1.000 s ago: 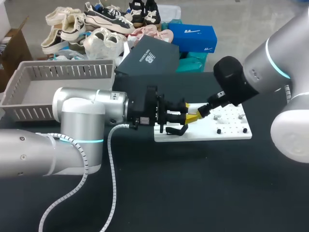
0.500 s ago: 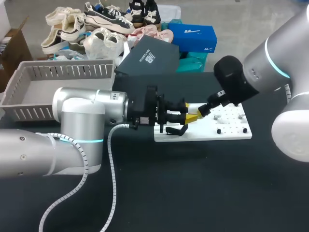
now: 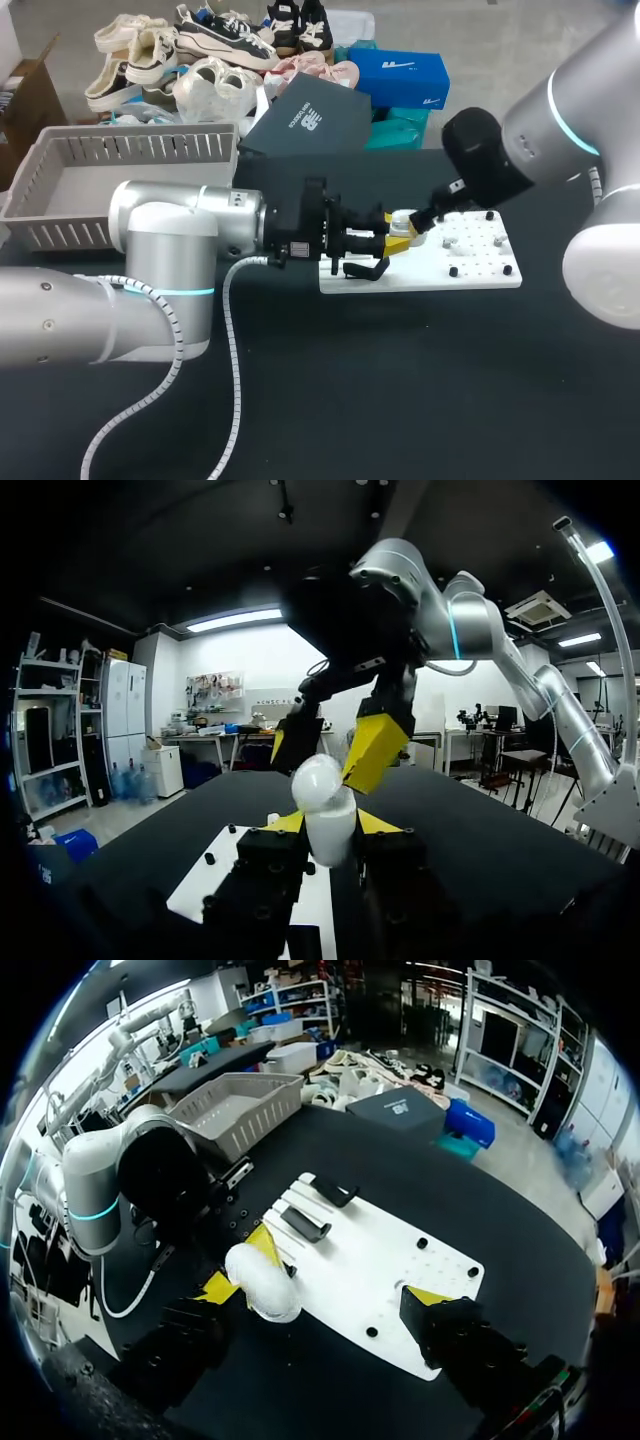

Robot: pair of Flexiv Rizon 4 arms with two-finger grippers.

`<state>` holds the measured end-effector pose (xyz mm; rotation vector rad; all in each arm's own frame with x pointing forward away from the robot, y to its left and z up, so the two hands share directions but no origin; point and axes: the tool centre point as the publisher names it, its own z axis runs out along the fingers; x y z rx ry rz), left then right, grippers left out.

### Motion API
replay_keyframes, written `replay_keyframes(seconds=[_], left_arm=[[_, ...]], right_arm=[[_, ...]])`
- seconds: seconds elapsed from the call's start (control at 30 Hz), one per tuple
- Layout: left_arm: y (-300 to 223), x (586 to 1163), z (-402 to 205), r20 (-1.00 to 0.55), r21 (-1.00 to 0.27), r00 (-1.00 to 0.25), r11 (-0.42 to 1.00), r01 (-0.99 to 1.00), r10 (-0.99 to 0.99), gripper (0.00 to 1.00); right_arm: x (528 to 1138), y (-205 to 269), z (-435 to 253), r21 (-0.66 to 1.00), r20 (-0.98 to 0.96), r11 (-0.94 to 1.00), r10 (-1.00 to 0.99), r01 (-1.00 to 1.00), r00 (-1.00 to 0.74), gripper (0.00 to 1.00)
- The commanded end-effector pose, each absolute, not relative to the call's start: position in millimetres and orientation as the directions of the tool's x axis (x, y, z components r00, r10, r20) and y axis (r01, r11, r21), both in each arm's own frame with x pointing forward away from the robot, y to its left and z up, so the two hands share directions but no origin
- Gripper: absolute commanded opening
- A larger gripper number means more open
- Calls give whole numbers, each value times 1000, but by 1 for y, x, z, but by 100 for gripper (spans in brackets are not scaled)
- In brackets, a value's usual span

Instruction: Pick up each earbud case from the left stands, insert the matching earbuds, close the lid, and place the case in the box.

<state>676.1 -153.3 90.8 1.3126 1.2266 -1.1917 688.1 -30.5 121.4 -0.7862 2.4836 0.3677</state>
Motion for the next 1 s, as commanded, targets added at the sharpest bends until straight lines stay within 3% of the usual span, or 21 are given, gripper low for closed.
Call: replay_keyframes(seconds=[0.03,0.27,0.47,0.7,1.0], left_arm=[[-153,675,90,-997,21,25,-46,999,75,0],[-153,675,90,-997,21,25,-46,999,75,0],[-153,675,90,-997,21,25,-46,999,75,0],[-153,675,90,-997,21,25,-46,999,75,0],[-153,675,90,-997,21,25,-46,999,75,0]], right_arm=[[689,-29,127,86,-544,802,-460,-592,-702,100],[692,-38,143,27,-581,815,-459,-579,-672,100],[699,-73,147,-118,-576,856,-472,-504,-667,100],[704,-116,129,-255,-512,881,-472,-398,-717,100],[708,-138,96,-346,-408,866,-485,-361,-773,100]])
